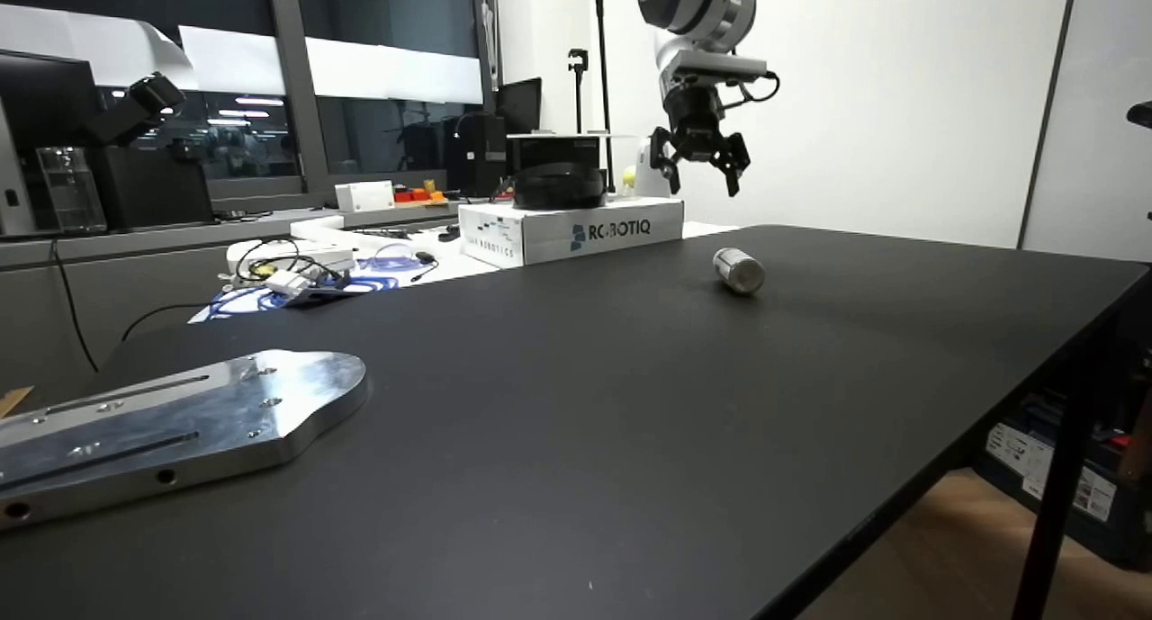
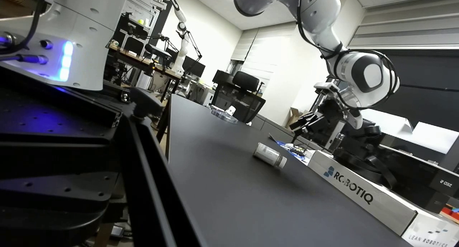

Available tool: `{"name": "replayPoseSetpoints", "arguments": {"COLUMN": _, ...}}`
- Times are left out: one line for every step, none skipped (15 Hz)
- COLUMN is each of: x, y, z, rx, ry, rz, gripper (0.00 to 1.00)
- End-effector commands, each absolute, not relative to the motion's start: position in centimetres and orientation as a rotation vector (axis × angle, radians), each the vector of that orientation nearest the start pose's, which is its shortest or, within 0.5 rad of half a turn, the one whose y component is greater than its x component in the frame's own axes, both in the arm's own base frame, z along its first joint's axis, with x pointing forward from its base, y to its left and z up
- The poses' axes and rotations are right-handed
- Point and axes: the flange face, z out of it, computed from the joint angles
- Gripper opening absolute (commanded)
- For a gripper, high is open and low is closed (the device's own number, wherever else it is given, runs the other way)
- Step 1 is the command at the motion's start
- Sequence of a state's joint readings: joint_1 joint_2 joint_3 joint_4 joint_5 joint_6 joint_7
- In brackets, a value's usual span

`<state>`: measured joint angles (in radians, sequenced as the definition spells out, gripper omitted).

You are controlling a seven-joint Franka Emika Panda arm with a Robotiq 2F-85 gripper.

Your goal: Lay the bottle on its side then place it upside down

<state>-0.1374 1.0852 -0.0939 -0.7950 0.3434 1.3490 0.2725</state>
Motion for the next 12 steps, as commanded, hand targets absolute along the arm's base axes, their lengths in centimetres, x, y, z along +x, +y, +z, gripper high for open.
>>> {"name": "replayPoseSetpoints", "arguments": {"x": 73.2, "y": -8.1, "z": 30.4, "rx": -2.858, "ry": 0.692, "rz": 0.568, "gripper": 1.00}}
{"name": "replayPoseSetpoints", "arguments": {"x": 73.3, "y": -7.3, "z": 31.6, "rx": -2.896, "ry": 0.698, "rz": 0.492, "gripper": 1.00}}
{"name": "replayPoseSetpoints", "arguments": {"x": 73.4, "y": -6.4, "z": 32.5, "rx": -2.931, "ry": 0.704, "rz": 0.406, "gripper": 1.00}}
{"name": "replayPoseSetpoints", "arguments": {"x": 73.6, "y": -5.6, "z": 33.3, "rx": -2.957, "ry": 0.707, "rz": 0.332, "gripper": 1.00}}
{"name": "replayPoseSetpoints", "arguments": {"x": 73.6, "y": -4.9, "z": 33.6, "rx": -2.972, "ry": 0.704, "rz": 0.265, "gripper": 1.00}}
{"name": "replayPoseSetpoints", "arguments": {"x": 73.5, "y": -4.1, "z": 33.9, "rx": -2.979, "ry": 0.703, "rz": 0.205, "gripper": 1.00}}
{"name": "replayPoseSetpoints", "arguments": {"x": 73.3, "y": -3.5, "z": 34.0, "rx": -2.983, "ry": 0.701, "rz": 0.153, "gripper": 1.00}}
{"name": "replayPoseSetpoints", "arguments": {"x": 72.9, "y": -2.6, "z": 34.1, "rx": -2.986, "ry": 0.687, "rz": 0.124, "gripper": 1.00}}
{"name": "replayPoseSetpoints", "arguments": {"x": 72.4, "y": -2.1, "z": 34.1, "rx": -2.992, "ry": 0.682, "rz": 0.096, "gripper": 1.00}}
{"name": "replayPoseSetpoints", "arguments": {"x": 71.8, "y": -1.6, "z": 34.0, "rx": -2.994, "ry": 0.680, "rz": 0.081, "gripper": 1.00}}
{"name": "replayPoseSetpoints", "arguments": {"x": 71.1, "y": -1.3, "z": 33.9, "rx": -2.999, "ry": 0.677, "rz": 0.074, "gripper": 1.00}}
{"name": "replayPoseSetpoints", "arguments": {"x": 70.1, "y": -1.0, "z": 33.8, "rx": -3.005, "ry": 0.659, "rz": 0.092, "gripper": 1.00}}
